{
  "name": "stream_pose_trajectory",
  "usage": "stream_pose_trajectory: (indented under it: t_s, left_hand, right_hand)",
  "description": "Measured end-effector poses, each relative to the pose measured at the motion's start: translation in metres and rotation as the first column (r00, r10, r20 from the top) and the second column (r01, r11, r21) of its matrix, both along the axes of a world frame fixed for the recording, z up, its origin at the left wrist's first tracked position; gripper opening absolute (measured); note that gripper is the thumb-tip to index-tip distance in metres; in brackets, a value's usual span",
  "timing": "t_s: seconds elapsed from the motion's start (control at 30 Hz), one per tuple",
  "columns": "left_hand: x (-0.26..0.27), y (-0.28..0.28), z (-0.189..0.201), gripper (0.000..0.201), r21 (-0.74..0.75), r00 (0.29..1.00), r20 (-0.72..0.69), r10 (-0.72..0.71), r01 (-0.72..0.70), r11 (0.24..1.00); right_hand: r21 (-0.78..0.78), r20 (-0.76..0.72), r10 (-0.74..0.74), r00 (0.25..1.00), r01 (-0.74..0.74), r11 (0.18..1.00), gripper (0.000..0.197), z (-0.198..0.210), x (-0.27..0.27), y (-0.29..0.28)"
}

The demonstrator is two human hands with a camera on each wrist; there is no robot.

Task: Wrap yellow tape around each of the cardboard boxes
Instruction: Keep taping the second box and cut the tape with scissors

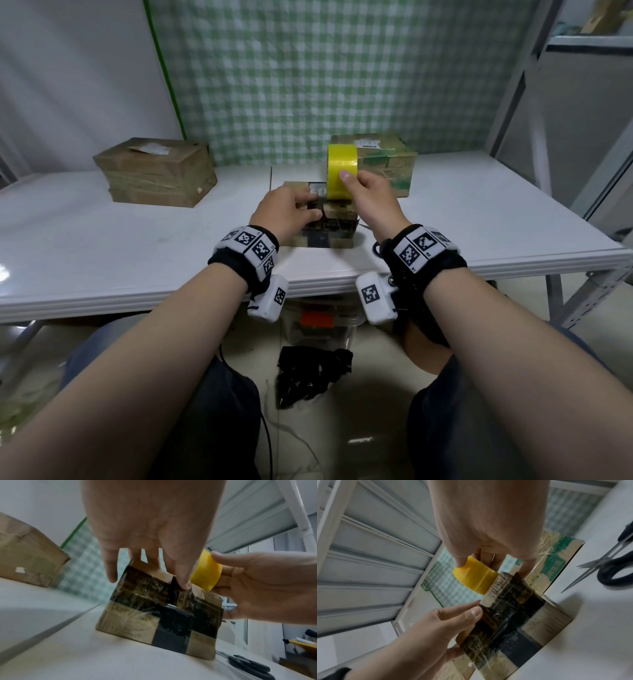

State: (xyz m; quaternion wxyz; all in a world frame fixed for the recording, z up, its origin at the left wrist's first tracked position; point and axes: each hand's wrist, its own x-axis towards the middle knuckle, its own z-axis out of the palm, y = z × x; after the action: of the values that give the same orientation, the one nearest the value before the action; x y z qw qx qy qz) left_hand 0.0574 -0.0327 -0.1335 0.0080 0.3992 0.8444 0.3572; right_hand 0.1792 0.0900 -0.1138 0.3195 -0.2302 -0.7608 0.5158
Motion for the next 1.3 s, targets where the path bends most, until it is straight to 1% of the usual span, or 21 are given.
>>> stream_pose_trajectory:
  t_s: [0.07, 0.17, 0.27, 0.37, 0.47, 0.5, 0.57, 0.63, 0.67, 0.73, 0.77, 0.8, 0.87, 0.9, 1.03, 1.17, 1.2, 1.3]
  left_hand:
    - [0.001, 0.000, -0.002, 0.041, -0.013, 0.999, -0.005, 0.040, -0.040, 0.999]
    - [0.001, -0.001, -0.001, 0.040, -0.032, 0.996, -0.015, 0.087, -0.087, 0.996]
    - [0.001, 0.000, -0.001, 0.038, -0.013, 0.995, -0.018, 0.101, -0.101, 0.995]
    - [0.000, 0.002, -0.003, 0.039, -0.011, 0.996, -0.018, 0.082, -0.083, 0.997]
    - [-0.001, 0.003, -0.004, 0.039, -0.007, 0.997, -0.014, 0.075, -0.075, 0.997]
    - [-0.002, 0.004, -0.004, 0.039, -0.007, 0.997, -0.015, 0.077, -0.077, 0.997]
    - [-0.003, 0.004, -0.005, 0.038, -0.010, 0.997, -0.009, 0.078, -0.079, 0.997]
    - [-0.004, 0.004, -0.005, 0.036, 0.000, 0.997, 0.011, 0.070, -0.070, 0.998]
    - [-0.005, 0.003, -0.004, 0.035, 0.010, 0.997, 0.019, 0.069, -0.070, 0.998]
    - [-0.006, 0.004, -0.004, 0.032, 0.032, 0.997, 0.025, 0.069, -0.069, 0.997]
    - [-0.006, 0.004, -0.005, 0.032, 0.037, 0.997, 0.026, 0.066, -0.067, 0.997]
    - [-0.005, 0.004, -0.006, 0.032, 0.037, 0.998, 0.023, 0.065, -0.065, 0.997]
    - [-0.004, 0.005, -0.006, 0.033, 0.032, 0.998, 0.015, 0.065, -0.065, 0.997]
    - [-0.004, 0.005, -0.005, 0.033, 0.029, 0.998, 0.014, 0.068, -0.068, 0.997]
    - [-0.004, 0.004, -0.005, 0.035, 0.018, 0.996, 0.019, 0.081, -0.082, 0.996]
    - [-0.004, 0.004, -0.005, 0.036, 0.031, 0.997, 0.020, 0.078, -0.078, 0.996]
    - [-0.003, 0.004, -0.005, 0.036, 0.031, 0.997, 0.020, 0.078, -0.078, 0.996]
    - [-0.003, 0.004, -0.005, 0.037, 0.037, 0.997, 0.027, 0.069, -0.070, 0.997]
  right_hand:
    - [-0.002, -0.021, -0.023, 1.000, 0.023, 1.000, 0.040, 0.004, 0.000, -0.001]
    - [-0.052, -0.073, -0.046, 0.996, 0.042, 0.998, 0.049, 0.014, 0.003, -0.009]
    - [-0.079, -0.097, -0.053, 0.994, 0.045, 0.996, 0.067, 0.017, 0.010, -0.017]
    - [-0.098, -0.093, -0.061, 0.994, 0.052, 0.994, 0.066, 0.012, 0.015, -0.015]
    - [-0.112, -0.050, -0.045, 0.998, 0.039, 0.993, 0.052, 0.013, 0.017, -0.018]
    - [-0.112, -0.034, -0.048, 0.998, 0.044, 0.993, 0.051, 0.014, 0.017, -0.019]
    - [-0.103, -0.003, -0.071, 0.997, 0.070, 0.992, 0.054, 0.018, 0.019, -0.017]
    - [-0.134, -0.016, -0.081, 0.997, 0.078, 0.988, 0.053, 0.022, 0.021, -0.017]
    - [-0.153, -0.020, -0.081, 0.997, 0.077, 0.985, 0.057, 0.022, 0.022, -0.016]
    - [-0.163, -0.002, -0.073, 0.997, 0.072, 0.984, 0.072, 0.022, 0.025, -0.015]
    - [-0.168, 0.018, -0.064, 0.998, 0.066, 0.984, 0.071, 0.020, 0.027, -0.014]
    - [-0.183, 0.047, -0.052, 0.998, 0.060, 0.981, 0.062, 0.018, 0.029, -0.012]
    - [-0.225, 0.103, -0.038, 0.994, 0.060, 0.972, 0.038, 0.016, 0.031, -0.011]
    - [-0.227, 0.123, -0.034, 0.992, 0.062, 0.972, 0.033, 0.016, 0.033, -0.010]
    - [-0.255, 0.176, -0.013, 0.984, 0.058, 0.965, 0.031, 0.017, 0.037, -0.007]
    - [-0.287, 0.248, 0.024, 0.968, 0.050, 0.956, 0.056, 0.010, 0.036, -0.007]
    - [-0.288, 0.266, 0.032, 0.964, 0.048, 0.956, 0.057, 0.007, 0.035, -0.007]
    - [-0.260, 0.357, 0.062, 0.932, 0.035, 0.965, 0.044, 0.003, 0.037, -0.006]
